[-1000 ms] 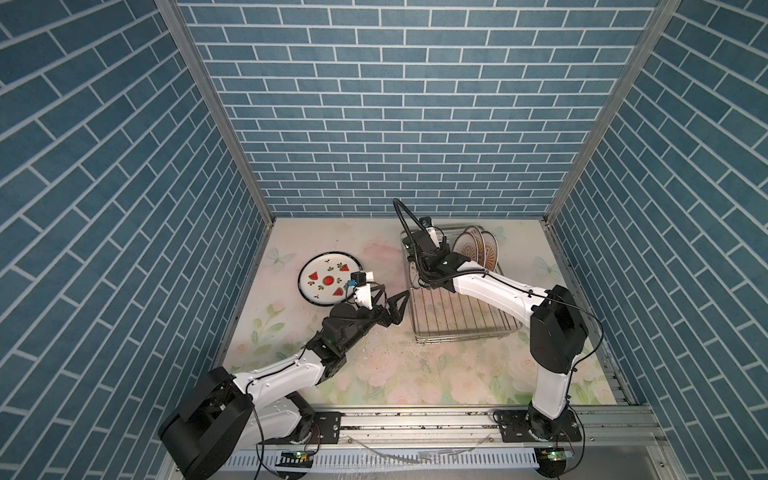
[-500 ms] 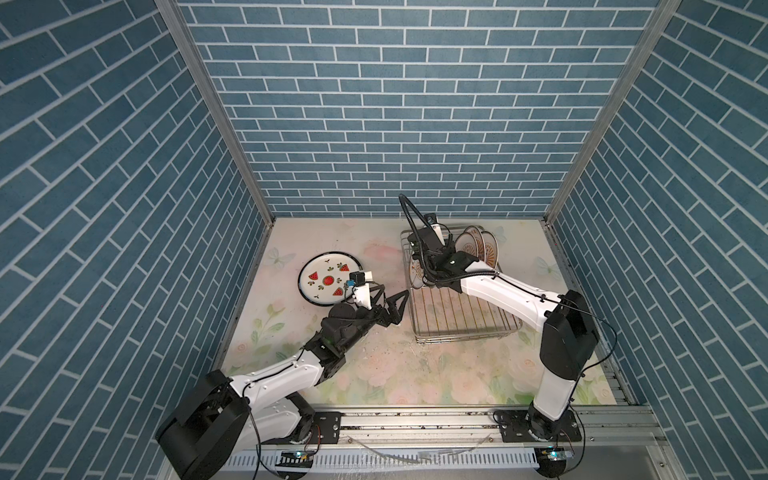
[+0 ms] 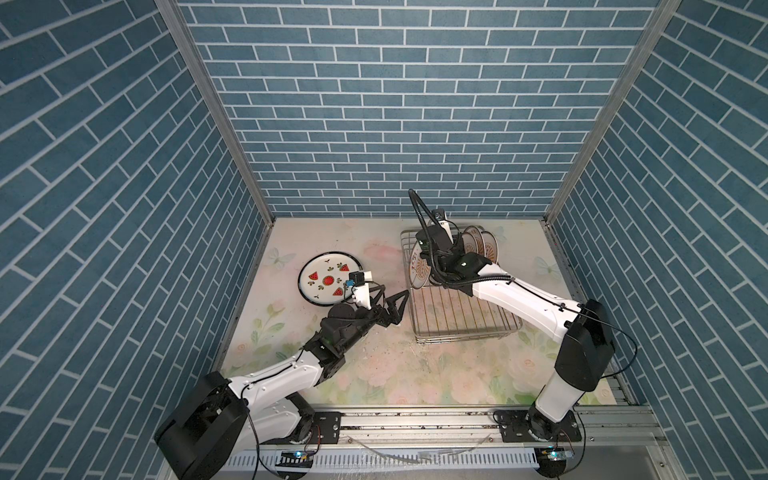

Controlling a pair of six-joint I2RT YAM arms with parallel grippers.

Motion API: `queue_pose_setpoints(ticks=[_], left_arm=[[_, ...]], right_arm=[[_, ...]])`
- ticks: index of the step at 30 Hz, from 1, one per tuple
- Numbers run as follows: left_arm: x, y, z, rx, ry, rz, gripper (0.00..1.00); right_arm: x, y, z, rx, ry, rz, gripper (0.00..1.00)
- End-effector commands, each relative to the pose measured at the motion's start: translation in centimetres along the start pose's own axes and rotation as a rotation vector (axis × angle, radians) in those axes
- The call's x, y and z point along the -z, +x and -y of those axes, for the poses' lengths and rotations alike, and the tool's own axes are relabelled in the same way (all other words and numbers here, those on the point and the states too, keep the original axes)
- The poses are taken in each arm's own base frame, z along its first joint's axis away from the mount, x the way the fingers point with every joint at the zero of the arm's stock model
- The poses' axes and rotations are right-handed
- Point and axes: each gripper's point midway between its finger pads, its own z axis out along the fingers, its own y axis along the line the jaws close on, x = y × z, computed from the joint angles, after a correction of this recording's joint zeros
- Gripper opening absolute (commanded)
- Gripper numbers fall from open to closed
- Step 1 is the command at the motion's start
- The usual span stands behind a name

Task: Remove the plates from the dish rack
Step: 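Lift the white lined plate up out of the rack with the right gripper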

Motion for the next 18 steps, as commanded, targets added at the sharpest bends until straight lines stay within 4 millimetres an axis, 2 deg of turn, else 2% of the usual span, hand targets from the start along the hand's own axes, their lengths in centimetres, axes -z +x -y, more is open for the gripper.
queue_pose_setpoints(ticks=[1, 12, 15, 18], left_arm=[[-0.2, -0.5, 0.9, 0.006, 0.03, 0.008, 1.0], [-1.1, -0.4, 2.0, 0.024, 0.08, -0.015, 1.0], [-1.2, -0.3, 1.7, 0.002, 0.026, -0.01, 1.0], [-1.1, -0.2, 2.3, -0.036, 0.0, -0.006, 1.0]], right_arm=[[2.7, -3.9, 4.2, -0.037, 0.105, 0.121, 0.0], [5.4, -4.2, 6.1, -0.051, 0.099, 0.182, 0.0], [6.3, -4.0, 5.8, -0.081, 0.003, 0.202, 0.0], [7.3, -3.8, 5.3, -0.118, -0.122, 0.218, 0.0]])
